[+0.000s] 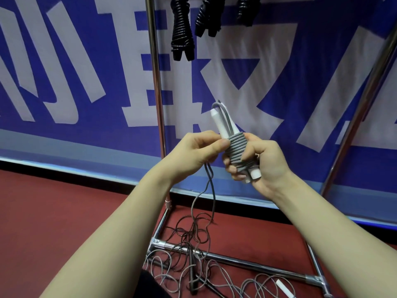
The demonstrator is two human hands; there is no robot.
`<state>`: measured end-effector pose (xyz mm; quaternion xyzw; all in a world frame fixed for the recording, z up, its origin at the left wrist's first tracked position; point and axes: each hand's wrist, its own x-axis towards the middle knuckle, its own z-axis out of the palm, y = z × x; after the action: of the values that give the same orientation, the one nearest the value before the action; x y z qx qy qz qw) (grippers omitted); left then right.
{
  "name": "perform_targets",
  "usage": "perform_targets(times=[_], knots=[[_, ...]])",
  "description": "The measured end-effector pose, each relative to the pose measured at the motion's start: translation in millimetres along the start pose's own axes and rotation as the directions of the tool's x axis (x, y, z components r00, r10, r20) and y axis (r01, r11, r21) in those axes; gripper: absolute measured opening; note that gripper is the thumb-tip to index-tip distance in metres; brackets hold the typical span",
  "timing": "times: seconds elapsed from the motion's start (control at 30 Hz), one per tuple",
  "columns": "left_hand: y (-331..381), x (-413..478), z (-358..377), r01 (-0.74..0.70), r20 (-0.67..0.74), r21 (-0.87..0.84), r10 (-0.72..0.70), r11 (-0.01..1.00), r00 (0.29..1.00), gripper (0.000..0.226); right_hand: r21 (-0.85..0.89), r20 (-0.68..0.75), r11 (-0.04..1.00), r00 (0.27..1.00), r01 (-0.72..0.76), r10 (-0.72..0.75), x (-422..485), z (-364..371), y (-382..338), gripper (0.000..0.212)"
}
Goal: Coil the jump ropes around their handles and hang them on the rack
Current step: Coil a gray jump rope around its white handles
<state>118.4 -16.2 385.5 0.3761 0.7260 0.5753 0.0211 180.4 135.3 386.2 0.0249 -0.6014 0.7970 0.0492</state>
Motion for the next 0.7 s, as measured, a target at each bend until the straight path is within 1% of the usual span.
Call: perform_targets(times=[0.03, 0.17, 0.23, 0.27, 0.3, 0.37, 0.4, 0.43, 0.47, 0.5, 0.53, 0.57, 0.6, 0.63, 0.67, 0.7], knots=[[1.3, -1.0, -0.1, 0.005, 0.005, -0.01, -0.005, 1.0, 1.0, 0.018, 0.014, 0.038, 1.0, 0.999, -0.014, 0.014, -0.4, -1.6, -0.5, 0.058], [2.7, -3.1, 5.3, 0.024, -0.04, -0.072, -0.027, 0.997, 0.999, 0.019, 0.001, 0.09, 0.999, 0.995, -0.038, 0.037, -1.6, -2.4, -2.8, 0.034], [4.1, -2.8, 8.7, 0.03, -0.093, -0.125, -0.042, 0.992, 0.995, 0.022, -0.065, 0.069, 0.998, 0.998, -0.001, 0.006, -0.3, -2.3, -3.8, 0.036], [4.1, -1.9, 9.2, 0.034, -0.132, -0.134, -0.052, 0.99, 0.99, 0.023, -0.096, 0.034, 0.995, 0.999, 0.026, -0.023, 0.7, -3.1, -3.4, 0.038], [3.9, -0.6, 9.2, 0.038, -0.173, -0.139, -0.062, 0.99, 0.983, 0.023, -0.137, -0.012, 0.989, 0.998, 0.063, -0.066, 1.9, -4.3, -2.4, 0.035], [1.5, 2.3, 8.4, 0.044, -0.25, -0.154, -0.082, 0.987, 0.965, 0.022, -0.303, -0.054, 0.938, 0.98, 0.166, -0.191, 3.8, -4.6, -1.8, 0.015], [0.0, 3.6, 8.3, 0.046, -0.282, -0.158, -0.09, 0.986, 0.955, 0.022, -0.396, -0.046, 0.894, 0.968, 0.208, -0.246, 4.0, -5.6, -1.0, 0.014], [-0.9, 4.4, 9.2, 0.05, -0.304, -0.157, -0.097, 0.986, 0.948, 0.023, -0.481, -0.029, 0.843, 0.957, 0.24, -0.289, 4.1, -6.5, 0.5, 0.023], [-0.8, 4.4, 10.8, 0.057, -0.316, -0.155, -0.104, 0.986, 0.943, 0.023, -0.573, -0.008, 0.776, 0.945, 0.264, -0.327, 2.9, -6.8, 1.3, 0.038], [0.3, 4.2, 13.3, 0.062, -0.323, -0.157, -0.111, 0.986, 0.94, 0.023, -0.683, 0.017, 0.676, 0.93, 0.278, -0.366, 0.7, -5.4, 0.9, 0.057], [1.4, 4.1, 16.0, 0.067, -0.33, -0.168, -0.12, 0.984, 0.936, 0.023, -0.798, 0.058, 0.536, 0.921, 0.275, -0.386, -1.3, -3.1, 0.9, 0.073], [2.2, 4.4, 19.0, 0.075, -0.341, -0.186, -0.136, 0.98, 0.93, 0.024, -0.889, 0.102, 0.376, 0.915, 0.259, -0.39, -2.0, -1.0, 2.5, 0.082], [2.8, 4.9, 21.7, 0.085, -0.357, -0.208, -0.157, 0.974, 0.921, 0.026, -0.945, 0.133, 0.228, 0.911, 0.236, -0.391, -1.8, 0.6, 5.6, 0.085], [3.4, 5.4, 24.2, 0.095, -0.374, -0.23, -0.178, 0.969, 0.91, 0.028, -0.971, 0.139, 0.12, 0.901, 0.205, -0.41, -0.2, 2.0, 8.5, 0.085], [4.2, 5.7, 26.5, 0.102, -0.389, -0.245, -0.194, 0.964, 0.9, 0.03, -0.984, 0.122, 0.065, 0.886, 0.169, -0.447, 2.0, 3.1, 11.0, 0.083], [4.8, 5.9, 28.5, 0.107, -0.402, -0.251, -0.205, 0.962, 0.892, 0.031, -0.99, 0.095, 0.044, 0.867, 0.133, -0.49, 3.9, 3.5, 12.8, 0.08]])
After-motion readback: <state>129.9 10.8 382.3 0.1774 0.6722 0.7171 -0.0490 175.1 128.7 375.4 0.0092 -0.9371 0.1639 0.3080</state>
